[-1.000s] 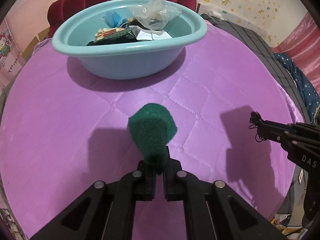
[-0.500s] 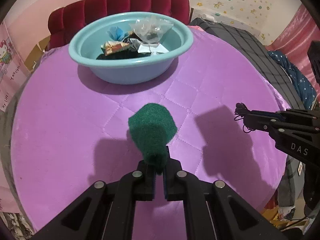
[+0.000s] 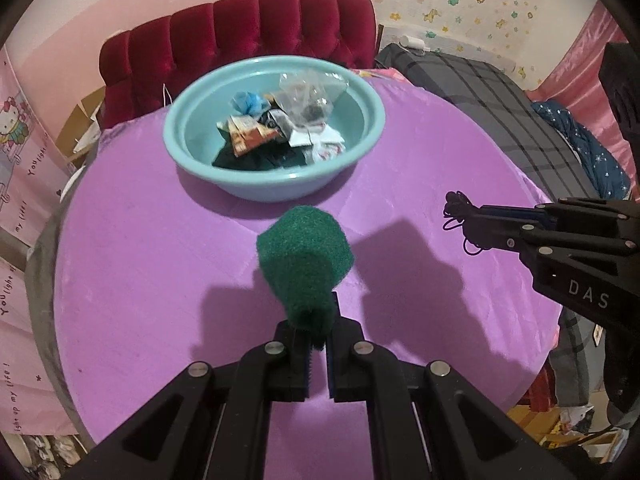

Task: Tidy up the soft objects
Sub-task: 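Carry the green pad and black cable over the blue basin with both tools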

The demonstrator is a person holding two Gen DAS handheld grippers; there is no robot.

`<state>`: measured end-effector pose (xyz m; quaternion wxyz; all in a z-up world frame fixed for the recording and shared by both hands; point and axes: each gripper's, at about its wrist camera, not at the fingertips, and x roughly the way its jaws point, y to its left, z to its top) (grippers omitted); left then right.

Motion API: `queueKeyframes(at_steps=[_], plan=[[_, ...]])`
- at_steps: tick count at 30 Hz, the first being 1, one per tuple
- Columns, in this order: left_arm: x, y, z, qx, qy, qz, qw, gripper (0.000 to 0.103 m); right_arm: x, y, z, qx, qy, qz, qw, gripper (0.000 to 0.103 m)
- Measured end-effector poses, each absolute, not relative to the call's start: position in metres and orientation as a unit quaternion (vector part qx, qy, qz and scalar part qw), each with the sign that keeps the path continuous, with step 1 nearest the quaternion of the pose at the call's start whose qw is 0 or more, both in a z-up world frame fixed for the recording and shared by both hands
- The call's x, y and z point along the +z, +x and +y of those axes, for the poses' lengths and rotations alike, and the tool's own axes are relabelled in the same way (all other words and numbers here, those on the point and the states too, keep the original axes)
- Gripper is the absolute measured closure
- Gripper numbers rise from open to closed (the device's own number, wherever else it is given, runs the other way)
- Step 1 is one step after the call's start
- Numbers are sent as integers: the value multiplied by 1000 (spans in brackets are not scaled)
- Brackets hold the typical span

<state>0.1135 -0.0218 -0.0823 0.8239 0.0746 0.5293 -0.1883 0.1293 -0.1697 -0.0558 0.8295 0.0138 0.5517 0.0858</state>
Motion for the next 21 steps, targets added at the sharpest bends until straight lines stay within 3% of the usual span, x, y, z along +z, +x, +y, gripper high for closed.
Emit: queueKeyframes(at_steps=[21], plan=[[-54,209,-12,-194,71,523,827,98,-16,220,-139,99,15,527,844,90]])
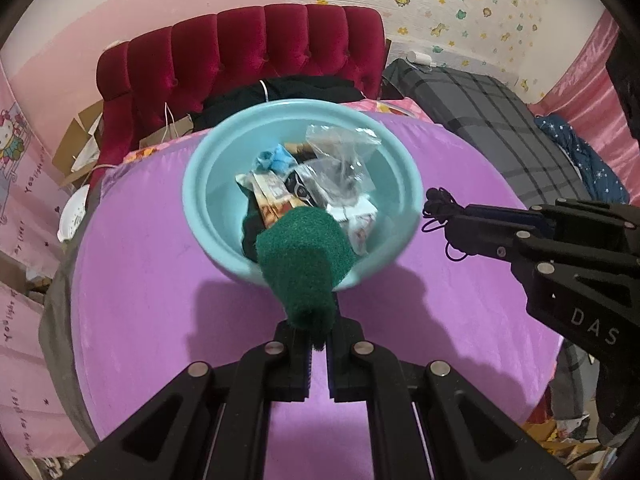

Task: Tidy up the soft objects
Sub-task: 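Carry the green pad and black cable over the blue basin with both tools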

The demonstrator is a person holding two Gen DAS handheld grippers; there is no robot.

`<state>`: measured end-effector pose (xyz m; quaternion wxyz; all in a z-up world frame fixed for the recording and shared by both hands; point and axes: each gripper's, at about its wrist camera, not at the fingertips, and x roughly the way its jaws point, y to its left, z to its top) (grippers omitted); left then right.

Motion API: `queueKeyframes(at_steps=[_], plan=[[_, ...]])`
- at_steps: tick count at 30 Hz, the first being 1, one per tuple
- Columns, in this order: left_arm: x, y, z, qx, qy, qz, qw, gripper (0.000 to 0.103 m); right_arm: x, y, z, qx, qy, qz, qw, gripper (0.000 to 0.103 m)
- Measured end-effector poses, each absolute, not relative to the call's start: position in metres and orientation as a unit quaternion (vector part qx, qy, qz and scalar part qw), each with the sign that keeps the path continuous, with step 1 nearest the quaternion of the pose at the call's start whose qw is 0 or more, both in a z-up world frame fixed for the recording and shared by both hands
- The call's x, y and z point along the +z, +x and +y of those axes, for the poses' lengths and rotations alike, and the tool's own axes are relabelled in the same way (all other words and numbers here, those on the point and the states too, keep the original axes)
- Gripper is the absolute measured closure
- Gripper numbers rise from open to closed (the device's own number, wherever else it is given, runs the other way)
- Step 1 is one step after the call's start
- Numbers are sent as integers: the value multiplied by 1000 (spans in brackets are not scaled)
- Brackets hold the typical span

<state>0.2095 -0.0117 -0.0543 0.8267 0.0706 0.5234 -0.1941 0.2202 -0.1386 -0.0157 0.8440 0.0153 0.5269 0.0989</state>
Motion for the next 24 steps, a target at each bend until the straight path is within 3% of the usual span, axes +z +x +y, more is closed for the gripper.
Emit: queueKeyframes(at_steps=[24], plan=[[-98,334,-19,-199,62,543,813,98,-58,353,-131,77,59,539,837,89]])
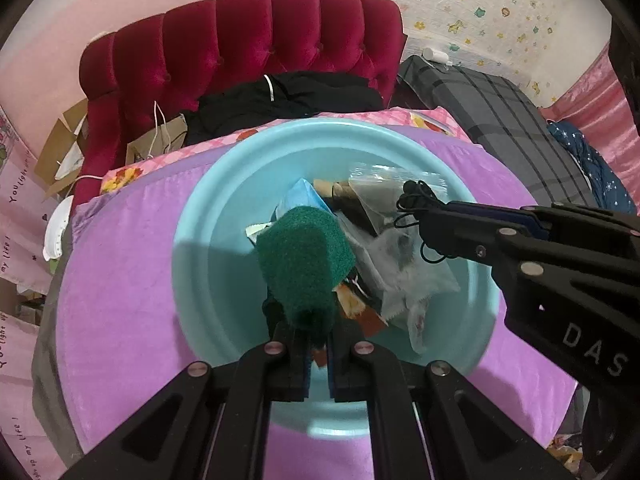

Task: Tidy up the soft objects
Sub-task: 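Carry the green pad and black cable over the blue basin with both tools, then open both tools to drop the pad and cable into the basin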

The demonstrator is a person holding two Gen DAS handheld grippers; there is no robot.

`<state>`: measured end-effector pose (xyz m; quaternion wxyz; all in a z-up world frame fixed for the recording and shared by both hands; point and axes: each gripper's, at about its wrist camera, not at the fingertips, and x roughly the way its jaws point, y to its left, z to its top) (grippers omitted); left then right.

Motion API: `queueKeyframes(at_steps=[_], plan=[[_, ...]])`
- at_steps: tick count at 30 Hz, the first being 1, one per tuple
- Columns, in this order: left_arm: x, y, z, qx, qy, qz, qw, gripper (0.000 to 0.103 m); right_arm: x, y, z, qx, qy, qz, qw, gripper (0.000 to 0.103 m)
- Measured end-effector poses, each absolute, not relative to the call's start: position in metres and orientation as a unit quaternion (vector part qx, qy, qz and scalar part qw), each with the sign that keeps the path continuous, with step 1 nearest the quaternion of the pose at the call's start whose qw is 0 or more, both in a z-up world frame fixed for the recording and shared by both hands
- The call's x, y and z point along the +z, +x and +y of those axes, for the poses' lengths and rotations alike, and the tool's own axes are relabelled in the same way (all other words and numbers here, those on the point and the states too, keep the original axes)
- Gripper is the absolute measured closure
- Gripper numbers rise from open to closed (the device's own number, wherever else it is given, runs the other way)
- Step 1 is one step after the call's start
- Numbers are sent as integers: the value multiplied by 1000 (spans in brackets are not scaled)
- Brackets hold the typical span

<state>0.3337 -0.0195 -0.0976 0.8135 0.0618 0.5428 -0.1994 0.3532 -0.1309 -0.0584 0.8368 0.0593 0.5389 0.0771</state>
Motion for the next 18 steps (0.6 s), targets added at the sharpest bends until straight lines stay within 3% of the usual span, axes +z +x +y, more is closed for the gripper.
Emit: queueKeyframes(at_steps=[13,16,17,18], plan=[[-125,360,-23,-205,46,556,804,98,-80,383,-132,62,70,547,832,88],[-124,361,-24,-202,53,555,805,92,-80,382,-133,63,78,547,831,70],[-124,360,-24,-200,57,556,805,85,-80,382,-134,58,78,545,833,59],[-123,360,-25,-196,61,555,806,71,-79,381,-135,53,78,544,834,54]])
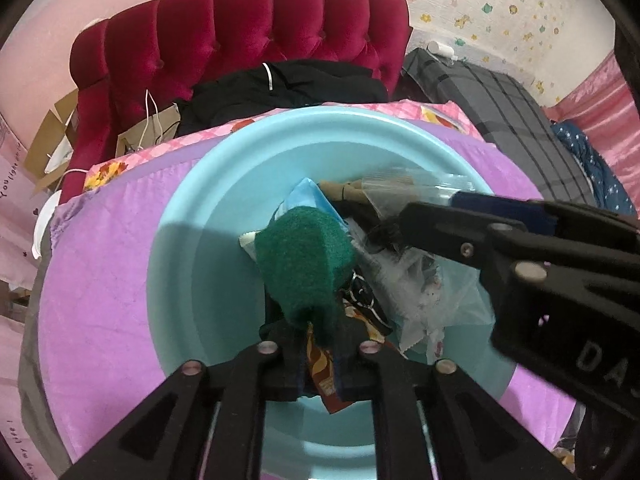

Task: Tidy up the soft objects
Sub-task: 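Open both tools to drop the pad and cable into the basin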

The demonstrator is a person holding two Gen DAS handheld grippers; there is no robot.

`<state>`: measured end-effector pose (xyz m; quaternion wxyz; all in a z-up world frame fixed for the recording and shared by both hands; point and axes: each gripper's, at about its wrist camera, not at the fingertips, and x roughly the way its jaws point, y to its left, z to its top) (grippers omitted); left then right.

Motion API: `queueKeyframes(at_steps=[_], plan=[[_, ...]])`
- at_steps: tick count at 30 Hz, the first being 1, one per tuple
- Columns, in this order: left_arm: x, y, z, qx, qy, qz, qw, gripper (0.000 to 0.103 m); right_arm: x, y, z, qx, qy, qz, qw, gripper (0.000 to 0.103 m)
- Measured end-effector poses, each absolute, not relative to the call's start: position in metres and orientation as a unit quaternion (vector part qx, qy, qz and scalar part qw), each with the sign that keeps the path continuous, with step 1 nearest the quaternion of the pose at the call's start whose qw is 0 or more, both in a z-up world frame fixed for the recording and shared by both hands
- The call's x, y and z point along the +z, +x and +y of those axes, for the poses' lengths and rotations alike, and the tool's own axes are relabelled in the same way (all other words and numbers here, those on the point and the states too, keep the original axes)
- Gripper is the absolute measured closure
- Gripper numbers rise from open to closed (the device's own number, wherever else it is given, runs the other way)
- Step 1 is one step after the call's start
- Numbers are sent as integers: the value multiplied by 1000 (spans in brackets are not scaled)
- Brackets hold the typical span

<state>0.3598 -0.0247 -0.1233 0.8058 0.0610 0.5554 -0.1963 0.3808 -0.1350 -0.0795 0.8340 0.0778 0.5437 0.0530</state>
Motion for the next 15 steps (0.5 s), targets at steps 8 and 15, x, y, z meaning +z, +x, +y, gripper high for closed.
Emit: queueKeyframes(at_steps=[8,15], plan=[[-114,355,-10,-157,30,539,827,0,-64,368,-141,25,59,526,848,8],[-106,337,-9,-153,36,533,831,0,-56,349,-149,15,61,519,852,0]])
